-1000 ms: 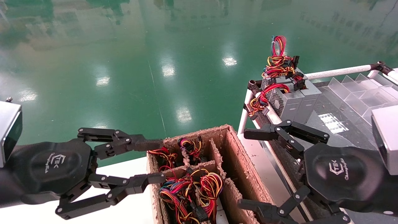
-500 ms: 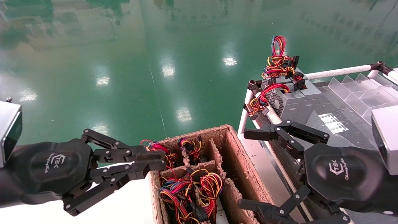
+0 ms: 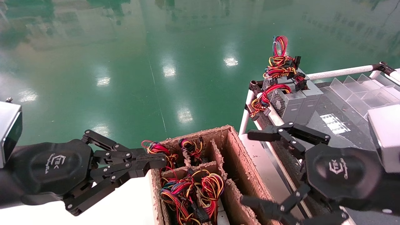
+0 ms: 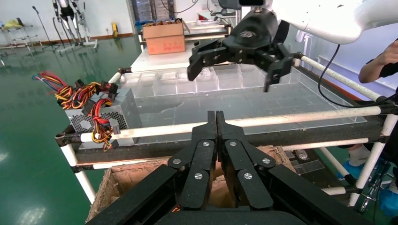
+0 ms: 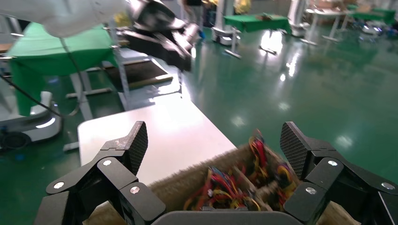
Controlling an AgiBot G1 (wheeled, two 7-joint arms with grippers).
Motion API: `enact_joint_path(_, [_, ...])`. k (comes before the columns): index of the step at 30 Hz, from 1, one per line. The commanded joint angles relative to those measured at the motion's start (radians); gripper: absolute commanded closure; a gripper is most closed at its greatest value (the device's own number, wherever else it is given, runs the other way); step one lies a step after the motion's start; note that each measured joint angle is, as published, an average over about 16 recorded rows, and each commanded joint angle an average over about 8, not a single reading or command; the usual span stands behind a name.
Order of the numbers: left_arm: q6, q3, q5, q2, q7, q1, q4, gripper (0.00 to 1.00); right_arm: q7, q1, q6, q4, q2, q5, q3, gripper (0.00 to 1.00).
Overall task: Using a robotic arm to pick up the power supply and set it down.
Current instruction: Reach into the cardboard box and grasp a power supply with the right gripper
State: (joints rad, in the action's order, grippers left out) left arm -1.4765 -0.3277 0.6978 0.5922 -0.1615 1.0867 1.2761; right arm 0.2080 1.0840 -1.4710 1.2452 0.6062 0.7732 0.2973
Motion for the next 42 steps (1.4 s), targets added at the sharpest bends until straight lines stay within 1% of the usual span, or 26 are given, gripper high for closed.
enact_joint_path(1, [0.0,0.0,0.0,0.0,0.0,0.0,0.0,0.0,0.006,-0.001,0.006,-0.009,-0.005,0.007,0.002,0.0])
enact_joint_path(5, [0.0,0.0,0.0,0.0,0.0,0.0,0.0,0.0,0.024,0.023,0.026,-0.045,0.006,0.068,0.03,0.0])
enact_joint_path(9, [0.0,0.0,0.0,0.0,0.0,0.0,0.0,0.0,0.035,0.065,0.04,-0.104,0.044,0.151,0.075,0.0])
enact_joint_path(13, [0.0,0.0,0.0,0.0,0.0,0.0,0.0,0.0,0.031,0.119,0.033,-0.196,0.112,0.235,0.13,0.0])
enact_joint_path(18, [0.0,-0.001,0.0,0.0,0.0,0.0,0.0,0.0,0.011,0.195,-0.004,-0.341,0.216,0.323,0.201,0.0])
enact_joint_path(19, [0.0,-0.001,0.0,0.0,0.0,0.0,0.0,0.0,0.004,0.21,-0.013,-0.37,0.236,0.339,0.214,0.07])
enact_joint_path(20, [0.0,-0.001,0.0,0.0,0.0,0.0,0.0,0.0,-0.006,0.224,-0.019,-0.398,0.253,0.355,0.225,0.19])
enact_joint_path(26, [0.0,-0.001,0.0,0.0,0.0,0.0,0.0,0.0,-0.083,0.281,-0.04,-0.525,0.327,0.416,0.265,0.94])
enact_joint_path(27, [0.0,-0.001,0.0,0.0,0.0,0.0,0.0,0.0,-0.094,0.286,-0.043,-0.541,0.335,0.421,0.268,0.99])
enact_joint_path(28, [0.0,-0.001,0.0,0.0,0.0,0.0,0.0,0.0,-0.104,0.29,-0.046,-0.557,0.342,0.426,0.272,1.0])
enact_joint_path(36, [0.0,-0.001,-0.001,0.0,0.001,0.0,0.0,0.0,-0.16,0.308,-0.078,-0.652,0.383,0.442,0.295,1.0])
enact_joint_path(42, [0.0,-0.001,-0.001,0.0,0.001,0.0,0.0,0.0,-0.203,0.315,-0.071,-0.703,0.404,0.457,0.308,1.0])
